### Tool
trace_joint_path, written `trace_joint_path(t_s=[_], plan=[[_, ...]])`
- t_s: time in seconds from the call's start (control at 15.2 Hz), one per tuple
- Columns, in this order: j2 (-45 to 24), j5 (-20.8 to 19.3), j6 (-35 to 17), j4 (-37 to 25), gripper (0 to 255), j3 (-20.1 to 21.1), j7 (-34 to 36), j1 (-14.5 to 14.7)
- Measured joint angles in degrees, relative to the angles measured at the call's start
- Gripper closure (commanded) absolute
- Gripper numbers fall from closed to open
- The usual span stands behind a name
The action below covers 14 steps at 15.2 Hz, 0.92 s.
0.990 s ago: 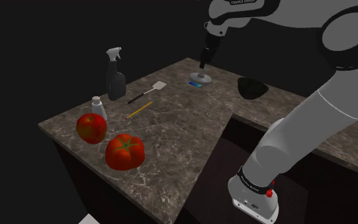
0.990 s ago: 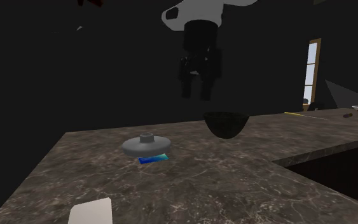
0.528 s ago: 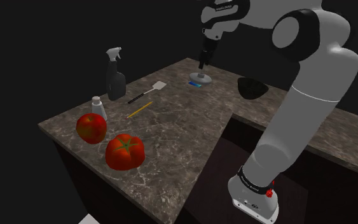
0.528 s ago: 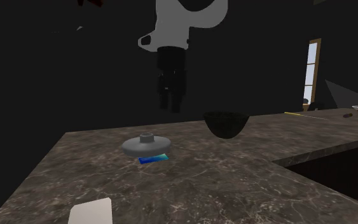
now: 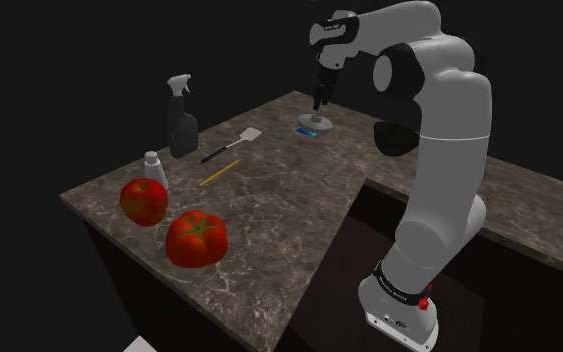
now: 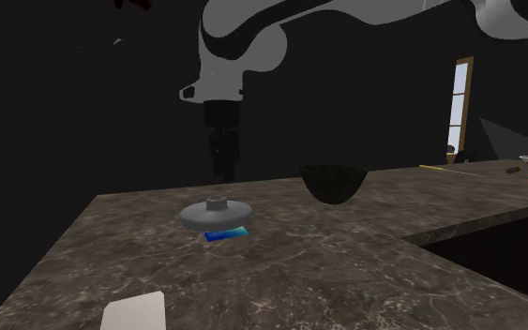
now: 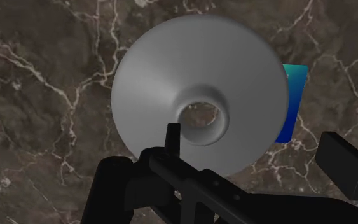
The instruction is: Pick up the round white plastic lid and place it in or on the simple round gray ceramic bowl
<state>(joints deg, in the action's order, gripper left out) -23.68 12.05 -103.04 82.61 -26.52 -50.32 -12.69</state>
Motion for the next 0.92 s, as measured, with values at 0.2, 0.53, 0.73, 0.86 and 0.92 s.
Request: trace_joint_path(t_s=[0.2, 0.53, 0.73, 0.86, 0.92], plan=[[-6.03, 1.92, 2.17, -7.16, 0, 0.52, -1.19, -2.61], [-7.06, 2.41, -1.15, -4.65, 0, 0.77, -1.77, -2.63], [-7.34, 2.58, -2.64, -3.38, 0, 0.88, -1.89, -2.49], [-7.45, 2.62, -2.75, -3.4, 0, 0.9, -1.9, -2.51], [-7.46, 2.63, -2.77, -3.39, 0, 0.9, -1.91, -2.51]])
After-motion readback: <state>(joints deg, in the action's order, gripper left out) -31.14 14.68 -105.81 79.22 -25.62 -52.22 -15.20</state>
